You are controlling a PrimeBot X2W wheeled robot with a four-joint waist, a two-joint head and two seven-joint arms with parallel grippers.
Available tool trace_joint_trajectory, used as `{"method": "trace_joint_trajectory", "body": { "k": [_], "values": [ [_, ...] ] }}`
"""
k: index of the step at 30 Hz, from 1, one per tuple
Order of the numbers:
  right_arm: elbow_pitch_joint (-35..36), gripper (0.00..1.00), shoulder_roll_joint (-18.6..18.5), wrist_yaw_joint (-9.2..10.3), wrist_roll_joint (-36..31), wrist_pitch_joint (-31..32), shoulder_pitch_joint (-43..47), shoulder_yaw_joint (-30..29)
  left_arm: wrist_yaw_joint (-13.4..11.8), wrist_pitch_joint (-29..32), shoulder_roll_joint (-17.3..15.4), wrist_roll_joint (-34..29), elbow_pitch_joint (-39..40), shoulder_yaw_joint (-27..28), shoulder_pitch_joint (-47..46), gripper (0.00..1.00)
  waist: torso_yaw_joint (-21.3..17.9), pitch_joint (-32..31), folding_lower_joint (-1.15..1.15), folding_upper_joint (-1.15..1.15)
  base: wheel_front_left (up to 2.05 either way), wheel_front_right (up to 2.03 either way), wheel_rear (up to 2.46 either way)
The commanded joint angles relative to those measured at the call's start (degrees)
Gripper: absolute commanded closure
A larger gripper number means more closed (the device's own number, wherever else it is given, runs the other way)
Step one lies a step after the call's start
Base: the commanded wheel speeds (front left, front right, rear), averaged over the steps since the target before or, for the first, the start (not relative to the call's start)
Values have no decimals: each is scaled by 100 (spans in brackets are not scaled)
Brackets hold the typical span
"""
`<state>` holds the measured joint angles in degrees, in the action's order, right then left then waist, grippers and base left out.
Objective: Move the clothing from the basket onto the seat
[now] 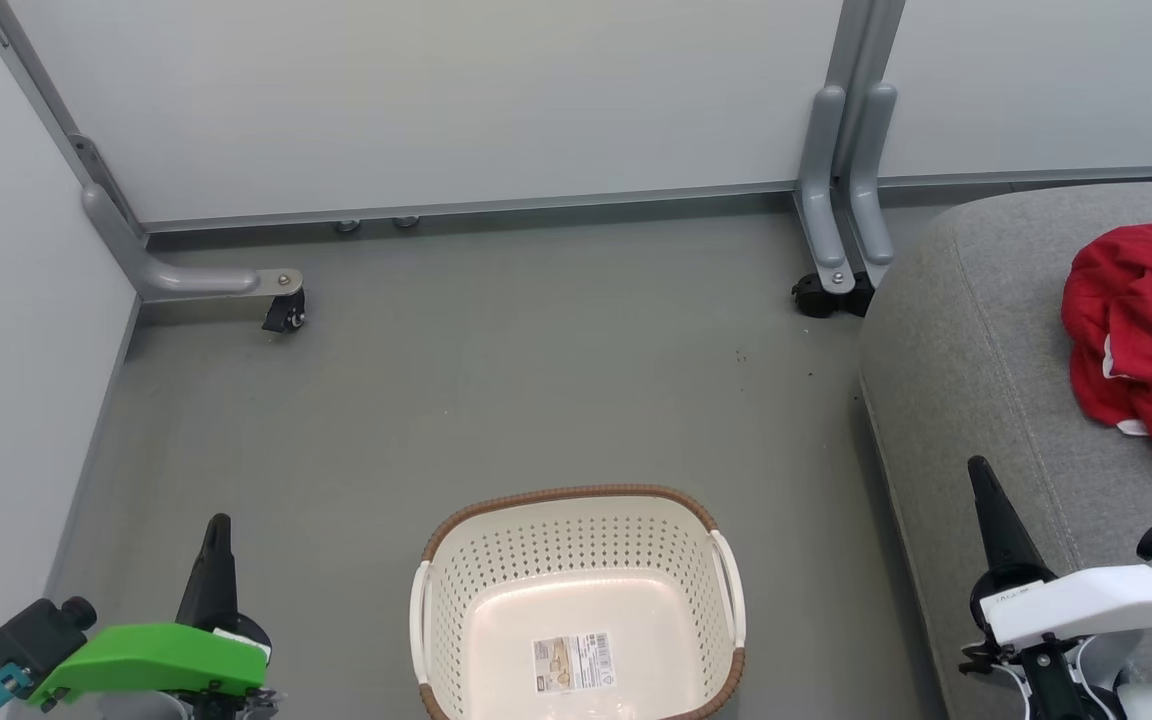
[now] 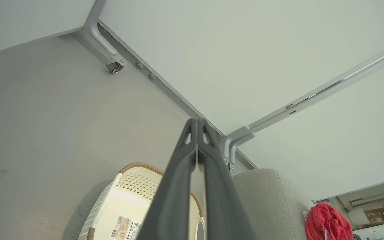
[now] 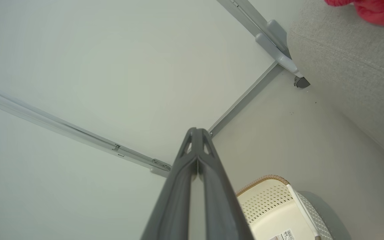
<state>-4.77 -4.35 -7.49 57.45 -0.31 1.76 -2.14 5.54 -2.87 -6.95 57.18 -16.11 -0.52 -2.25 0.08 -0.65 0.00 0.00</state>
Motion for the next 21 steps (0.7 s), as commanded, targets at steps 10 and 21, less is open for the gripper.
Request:
{"method": "trace_joint_trajectory", "body": {
  "k": [10,21],
  "values": [
    [-142,100,-47,-1,768,92,-255,-41,62,187,62,714,102,168,-226,100,-1,12,0,0,0,0,0],
    [-305,100,-48,-1,1393,173,-374,-70,99,351,140,1314,126,288,-280,100,-2,24,0,0,0,0,0]
  ]
}}
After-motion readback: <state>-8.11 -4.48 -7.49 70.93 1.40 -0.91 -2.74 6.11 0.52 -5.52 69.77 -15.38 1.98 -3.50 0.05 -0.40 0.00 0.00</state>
